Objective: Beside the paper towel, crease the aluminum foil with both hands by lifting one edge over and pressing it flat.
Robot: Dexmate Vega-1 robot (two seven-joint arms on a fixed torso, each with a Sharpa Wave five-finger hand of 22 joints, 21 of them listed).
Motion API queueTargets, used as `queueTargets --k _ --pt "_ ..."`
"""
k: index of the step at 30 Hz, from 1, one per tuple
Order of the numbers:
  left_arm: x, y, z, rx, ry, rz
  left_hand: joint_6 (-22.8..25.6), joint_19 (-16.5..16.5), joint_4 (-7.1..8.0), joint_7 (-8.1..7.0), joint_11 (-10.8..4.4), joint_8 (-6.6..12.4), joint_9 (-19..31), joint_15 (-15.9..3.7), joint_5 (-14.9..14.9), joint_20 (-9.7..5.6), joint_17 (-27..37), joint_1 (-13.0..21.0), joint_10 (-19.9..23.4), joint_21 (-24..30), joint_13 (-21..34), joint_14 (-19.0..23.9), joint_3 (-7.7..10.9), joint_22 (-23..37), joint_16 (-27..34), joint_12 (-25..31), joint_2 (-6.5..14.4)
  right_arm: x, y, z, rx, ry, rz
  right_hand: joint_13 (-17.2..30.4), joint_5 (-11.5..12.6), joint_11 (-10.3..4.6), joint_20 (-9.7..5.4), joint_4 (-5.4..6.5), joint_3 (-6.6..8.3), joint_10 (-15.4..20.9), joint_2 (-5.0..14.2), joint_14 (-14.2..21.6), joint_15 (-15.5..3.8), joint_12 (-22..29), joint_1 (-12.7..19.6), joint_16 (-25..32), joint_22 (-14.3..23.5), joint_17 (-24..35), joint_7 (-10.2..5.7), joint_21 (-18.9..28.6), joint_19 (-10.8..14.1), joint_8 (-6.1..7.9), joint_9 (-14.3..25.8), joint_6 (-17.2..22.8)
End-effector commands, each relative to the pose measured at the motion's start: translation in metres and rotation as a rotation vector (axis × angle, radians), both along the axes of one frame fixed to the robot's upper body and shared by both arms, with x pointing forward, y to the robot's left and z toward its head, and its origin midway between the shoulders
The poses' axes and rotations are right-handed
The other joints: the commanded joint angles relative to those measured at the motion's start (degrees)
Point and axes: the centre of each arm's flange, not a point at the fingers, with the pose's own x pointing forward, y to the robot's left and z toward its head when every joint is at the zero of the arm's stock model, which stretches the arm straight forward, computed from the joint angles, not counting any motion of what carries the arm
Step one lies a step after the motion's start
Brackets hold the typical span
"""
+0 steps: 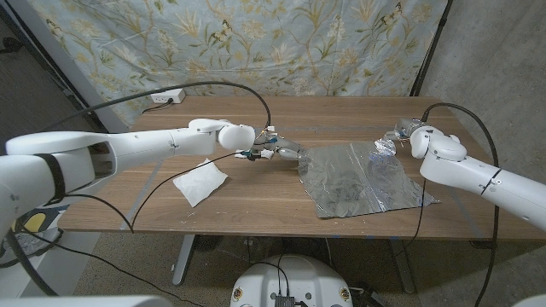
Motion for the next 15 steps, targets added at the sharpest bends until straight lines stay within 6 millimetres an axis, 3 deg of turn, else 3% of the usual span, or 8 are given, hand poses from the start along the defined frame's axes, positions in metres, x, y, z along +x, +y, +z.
queueTargets --k 1,15 --pt "-0.002 -0.004 -0.001 0.009 0.004 0.001 0.47 -8.29 0.00 -0.14 0.28 -0.33 0.32 0.01 -0.04 0.34 0.14 0.35 0.61 0.27 0.26 0.44 0.43 -0.06 -0.32 0.12 -0.08 0.008 -0.007 -0.011 0.009 0.009 0.004 -0.04 0.36 -0.07 -0.23 -0.06 0.07 0.50 -0.27 0.46 -0.13 0.20 0.72 0.21 0.31 -0.01 -0.40 0.25 0.52 -0.01 0.09 0.30" --pt "-0.003 -0.009 -0.002 0.014 0.007 -0.003 0.52 -8.18 -0.10 -0.23 0.24 -0.33 0.33 0.04 -0.04 0.41 0.12 0.47 0.58 0.24 0.27 0.51 0.71 -0.06 -0.39 0.05 -0.12 0.010 -0.016 -0.021 0.016 0.005 -0.022 -0.05 0.40 -0.75 -0.58 0.06 -0.11 1.35 -0.58 1.46 -1.07 0.26 1.41 0.36 0.32 -0.01 -1.11 0.35 1.35 0.04 0.08 1.36"
